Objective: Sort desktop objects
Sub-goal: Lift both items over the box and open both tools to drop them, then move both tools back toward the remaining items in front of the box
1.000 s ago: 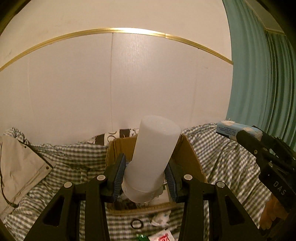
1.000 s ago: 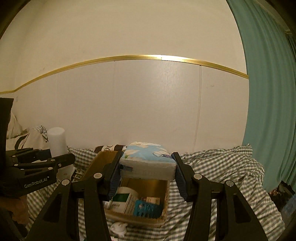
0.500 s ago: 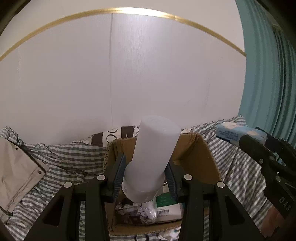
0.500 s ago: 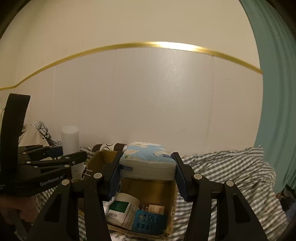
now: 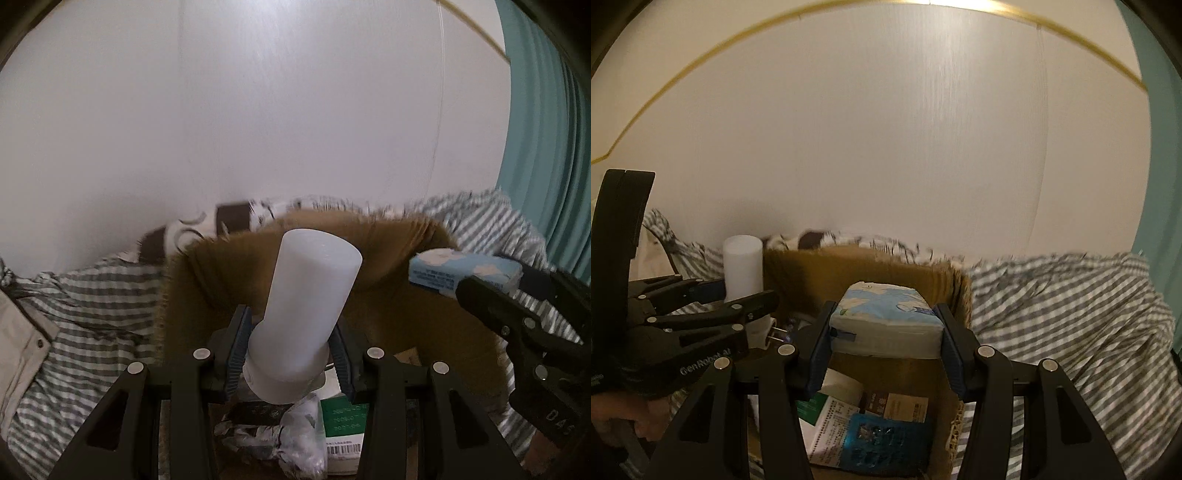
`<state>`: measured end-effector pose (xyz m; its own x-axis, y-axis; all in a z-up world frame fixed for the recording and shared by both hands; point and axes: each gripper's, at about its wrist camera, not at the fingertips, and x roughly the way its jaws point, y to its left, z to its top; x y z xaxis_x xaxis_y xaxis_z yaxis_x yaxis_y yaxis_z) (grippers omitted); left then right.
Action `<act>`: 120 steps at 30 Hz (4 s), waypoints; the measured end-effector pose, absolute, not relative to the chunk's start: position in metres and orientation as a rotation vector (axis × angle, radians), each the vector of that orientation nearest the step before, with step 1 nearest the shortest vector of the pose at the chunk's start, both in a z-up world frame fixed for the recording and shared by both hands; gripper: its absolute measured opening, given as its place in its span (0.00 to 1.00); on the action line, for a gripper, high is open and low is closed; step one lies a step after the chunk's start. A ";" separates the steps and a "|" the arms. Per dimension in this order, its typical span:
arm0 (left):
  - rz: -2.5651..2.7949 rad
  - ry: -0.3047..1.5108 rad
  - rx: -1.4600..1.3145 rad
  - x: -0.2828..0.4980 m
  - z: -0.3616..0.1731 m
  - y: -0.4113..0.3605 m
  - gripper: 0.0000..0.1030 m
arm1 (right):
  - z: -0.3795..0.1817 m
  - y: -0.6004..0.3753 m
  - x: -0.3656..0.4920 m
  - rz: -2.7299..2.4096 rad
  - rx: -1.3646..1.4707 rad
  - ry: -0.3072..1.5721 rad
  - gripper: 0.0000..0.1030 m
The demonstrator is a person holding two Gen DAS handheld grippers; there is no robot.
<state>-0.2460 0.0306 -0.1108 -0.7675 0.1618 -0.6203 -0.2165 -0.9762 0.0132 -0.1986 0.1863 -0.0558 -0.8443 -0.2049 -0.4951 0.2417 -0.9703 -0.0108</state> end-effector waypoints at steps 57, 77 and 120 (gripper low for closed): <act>3.005 0.116 -0.695 -0.074 0.001 -0.027 1.00 | 0.032 0.199 -0.029 -2.873 0.475 0.065 1.00; 2.938 0.046 -0.900 -0.045 -0.062 -0.054 1.00 | -0.022 0.205 -0.004 -2.835 0.647 0.113 1.00; 2.574 -0.230 -1.850 -0.110 -0.267 -0.066 0.68 | -0.190 0.128 -0.066 -2.445 1.267 0.277 0.99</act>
<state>-0.1097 -0.0661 -0.2674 -0.3217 0.0548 -0.9453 0.1135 -0.9889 -0.0959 -0.0659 0.1282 -0.1900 -0.5265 -0.2342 -0.8173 0.4109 -0.9117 -0.0034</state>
